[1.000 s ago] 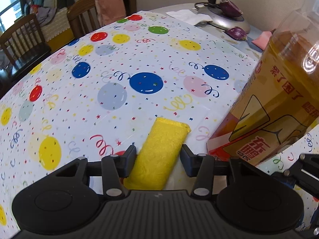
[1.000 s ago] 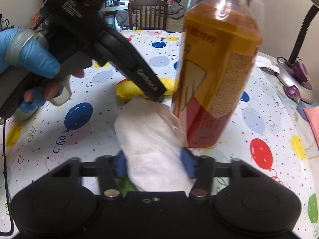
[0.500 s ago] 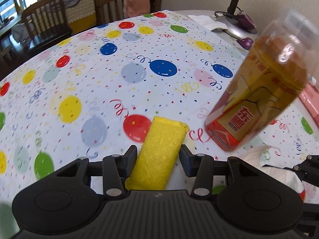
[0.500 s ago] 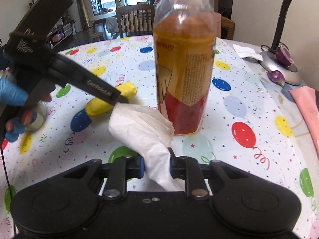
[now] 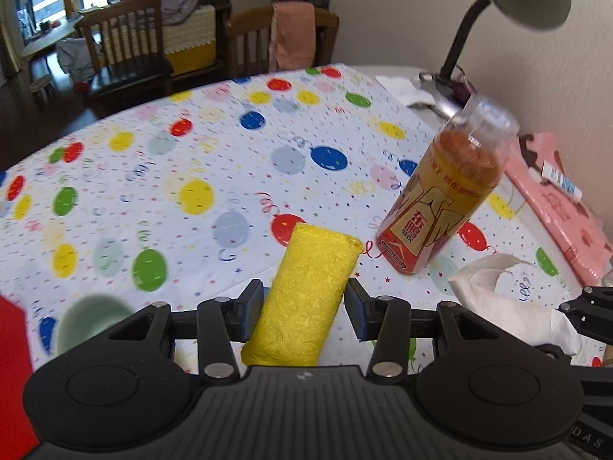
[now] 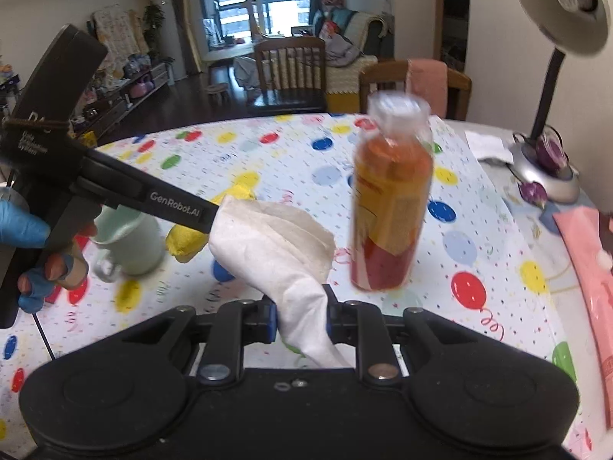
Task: Organize soft objects
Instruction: 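Lift and carry the yellow sponge and white tissue over the red box with both grippers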
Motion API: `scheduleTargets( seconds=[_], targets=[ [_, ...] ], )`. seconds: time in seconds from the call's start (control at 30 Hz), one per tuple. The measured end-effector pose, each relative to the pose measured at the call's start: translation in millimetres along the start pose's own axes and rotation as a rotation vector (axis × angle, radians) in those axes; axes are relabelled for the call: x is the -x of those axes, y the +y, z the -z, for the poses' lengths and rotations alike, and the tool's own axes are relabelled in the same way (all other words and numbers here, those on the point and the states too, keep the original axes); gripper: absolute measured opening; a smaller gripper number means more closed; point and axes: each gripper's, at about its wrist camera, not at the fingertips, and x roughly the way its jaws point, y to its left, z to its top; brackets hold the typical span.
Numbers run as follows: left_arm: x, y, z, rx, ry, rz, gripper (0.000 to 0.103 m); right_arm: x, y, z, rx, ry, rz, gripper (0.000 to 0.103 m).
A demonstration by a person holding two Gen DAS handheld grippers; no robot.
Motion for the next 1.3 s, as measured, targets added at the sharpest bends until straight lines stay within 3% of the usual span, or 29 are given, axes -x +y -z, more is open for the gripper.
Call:
scheduleTargets(
  seconds=[0.47,0.87,1.1,1.3],
  targets=[
    [103.5,44.2,31.2,0.145,-0.103,-0.023,0.045,37.8,61.6,-28.2,0.119,-0.050,-0.089,0.020],
    [174.3,113.2,69.6,0.252,-0.163,-0.053,0.045,46.3,146.2,-51.0,0.219,-0.089,-0.136,0.020],
    [210.1,154.9,88.6,0.258,-0.210,-0.075,0.045,38.5,194.9,-56.9,0.262,-0.090,-0.140,0.020],
    [199.6,172.4,113.1,0.215,-0.141,-0.059,0.044,30.0,193.8,-50.4,0.191,-0.076,-0.098,0.020]
  ],
)
